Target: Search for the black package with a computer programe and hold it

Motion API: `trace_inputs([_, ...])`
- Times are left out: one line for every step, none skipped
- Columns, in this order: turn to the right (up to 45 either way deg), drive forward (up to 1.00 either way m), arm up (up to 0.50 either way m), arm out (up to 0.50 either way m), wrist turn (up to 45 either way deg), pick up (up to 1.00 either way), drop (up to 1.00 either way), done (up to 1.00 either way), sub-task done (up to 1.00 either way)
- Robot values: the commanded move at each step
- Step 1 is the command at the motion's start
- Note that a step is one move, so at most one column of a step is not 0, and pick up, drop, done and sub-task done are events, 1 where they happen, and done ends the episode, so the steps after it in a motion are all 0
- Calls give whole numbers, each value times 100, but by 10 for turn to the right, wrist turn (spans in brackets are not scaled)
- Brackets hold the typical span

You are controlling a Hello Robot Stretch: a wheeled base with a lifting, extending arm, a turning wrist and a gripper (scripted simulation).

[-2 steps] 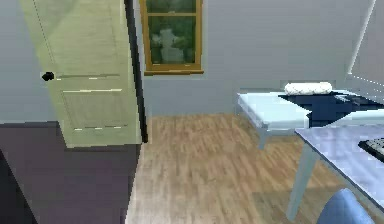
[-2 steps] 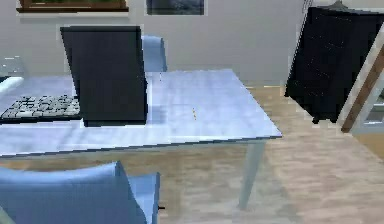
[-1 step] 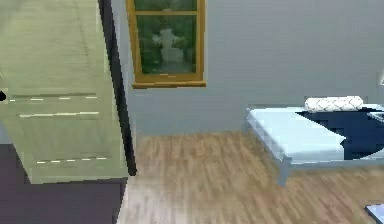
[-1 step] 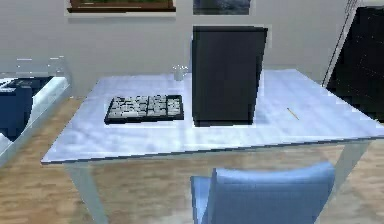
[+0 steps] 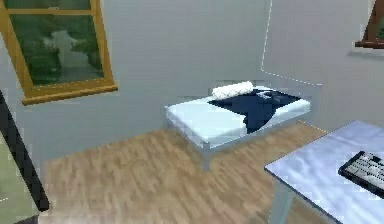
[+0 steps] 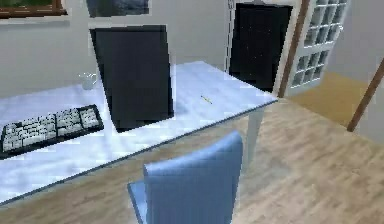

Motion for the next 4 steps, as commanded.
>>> trace_inputs([0,85,0,0,0,0,0,0,0])
trace_inputs([0,40,0,0,0,0,0,0,0])
trace_inputs([450,0,0,0,0,0,0,0,0])
trace_inputs([150,0,0,0,0,0,0,0,0])
